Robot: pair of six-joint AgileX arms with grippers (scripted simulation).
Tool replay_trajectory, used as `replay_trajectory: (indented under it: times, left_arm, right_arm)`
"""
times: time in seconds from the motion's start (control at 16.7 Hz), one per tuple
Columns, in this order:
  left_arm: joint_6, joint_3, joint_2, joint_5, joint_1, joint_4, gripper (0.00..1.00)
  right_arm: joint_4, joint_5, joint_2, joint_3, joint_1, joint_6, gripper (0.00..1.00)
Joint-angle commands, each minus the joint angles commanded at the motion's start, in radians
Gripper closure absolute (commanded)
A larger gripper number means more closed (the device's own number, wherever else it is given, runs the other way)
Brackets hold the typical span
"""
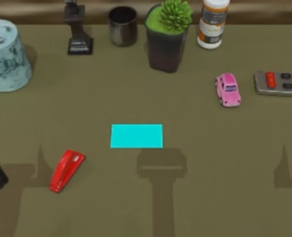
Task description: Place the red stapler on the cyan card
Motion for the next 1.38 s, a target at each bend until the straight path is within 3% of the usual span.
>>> replay_trajectory:
  times: [0.24,0.48,1.38]
  left_arm:
    - [0.003,0.03,0.031,0.001,-0.009,-0.024,0.0]
    - [0.016,0.204,0.221,0.002,-0.052,-0.158,0.0]
    - [0.102,1.182,1.576,0.001,-0.3,-0.98,0.0]
  right_arm:
    - [0.0,0.0,0.0,0.0,0.0,0.0,0.0]
    - [0.0,0.0,0.0,0.0,0.0,0.0,0.0]
    - [0.0,0.0,0.0,0.0,0.0,0.0,0.0]
